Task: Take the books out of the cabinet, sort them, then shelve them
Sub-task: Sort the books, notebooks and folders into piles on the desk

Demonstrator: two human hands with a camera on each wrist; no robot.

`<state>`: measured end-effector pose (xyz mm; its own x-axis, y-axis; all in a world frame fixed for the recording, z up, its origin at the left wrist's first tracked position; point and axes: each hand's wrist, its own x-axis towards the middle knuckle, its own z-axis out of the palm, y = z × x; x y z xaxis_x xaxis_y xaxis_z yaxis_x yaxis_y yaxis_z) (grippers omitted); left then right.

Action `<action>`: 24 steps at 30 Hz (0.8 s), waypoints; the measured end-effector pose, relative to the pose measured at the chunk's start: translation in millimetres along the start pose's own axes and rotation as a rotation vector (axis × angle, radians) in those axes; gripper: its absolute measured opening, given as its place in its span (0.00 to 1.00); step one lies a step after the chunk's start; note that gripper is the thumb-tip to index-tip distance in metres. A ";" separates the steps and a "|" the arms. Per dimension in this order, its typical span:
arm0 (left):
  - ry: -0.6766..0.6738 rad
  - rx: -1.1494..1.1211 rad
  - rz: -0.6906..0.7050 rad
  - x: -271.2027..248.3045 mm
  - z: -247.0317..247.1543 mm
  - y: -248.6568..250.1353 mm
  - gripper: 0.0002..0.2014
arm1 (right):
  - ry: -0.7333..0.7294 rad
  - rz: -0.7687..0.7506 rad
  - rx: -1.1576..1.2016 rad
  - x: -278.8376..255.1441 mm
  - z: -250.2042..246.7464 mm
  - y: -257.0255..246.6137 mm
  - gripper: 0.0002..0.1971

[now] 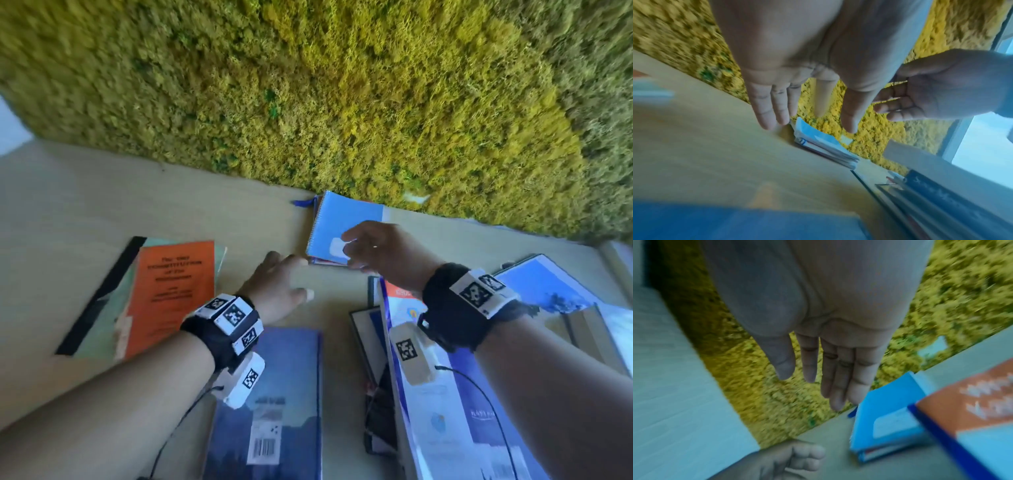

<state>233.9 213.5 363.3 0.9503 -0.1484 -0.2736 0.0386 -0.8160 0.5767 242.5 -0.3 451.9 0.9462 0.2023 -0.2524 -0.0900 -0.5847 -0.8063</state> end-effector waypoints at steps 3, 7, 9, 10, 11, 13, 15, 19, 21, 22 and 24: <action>0.013 0.085 -0.114 -46.0 -5.7 -26.2 0.25 | -0.318 0.142 0.038 -31.0 49.4 -5.5 0.14; -0.014 0.170 -0.229 -98.8 8.4 -63.2 0.13 | -0.392 0.180 -0.443 -59.2 109.3 9.4 0.27; 0.023 0.136 -0.245 -117.1 21.7 -73.0 0.18 | -0.390 0.194 -0.434 -68.1 127.6 17.6 0.30; 0.054 0.097 -0.248 -123.6 27.2 -75.5 0.20 | -0.376 0.194 -0.397 -71.4 133.4 20.6 0.32; 0.091 0.057 -0.261 -127.1 32.4 -79.6 0.21 | -0.352 0.202 -0.340 -73.1 138.0 24.9 0.34; 0.138 -0.017 -0.295 -134.3 36.9 -83.0 0.25 | -0.280 0.208 -0.231 -78.9 142.5 34.0 0.38; 0.160 -0.095 -0.308 -140.6 38.8 -82.5 0.27 | -0.188 0.242 -0.077 -80.3 144.1 47.3 0.38; 0.189 -0.187 -0.162 -159.1 40.3 -61.2 0.34 | -0.020 0.284 0.395 -85.1 134.9 39.3 0.28; 0.223 -0.162 -0.099 -164.4 40.2 -43.3 0.33 | -0.022 0.237 0.596 -87.3 124.5 18.2 0.29; 0.203 -0.151 -0.064 -165.7 38.5 -32.6 0.35 | -0.036 0.204 0.678 -87.7 119.8 6.9 0.31; 0.128 -0.204 0.016 -165.7 28.0 -9.0 0.33 | -0.065 0.111 0.750 -85.0 115.0 -9.8 0.32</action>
<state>67.4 229.7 381.9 0.9822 -0.0781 -0.1707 0.0722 -0.6821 0.7277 127.2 78.6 419.8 0.9012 0.2330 -0.3655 -0.3926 0.0813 -0.9161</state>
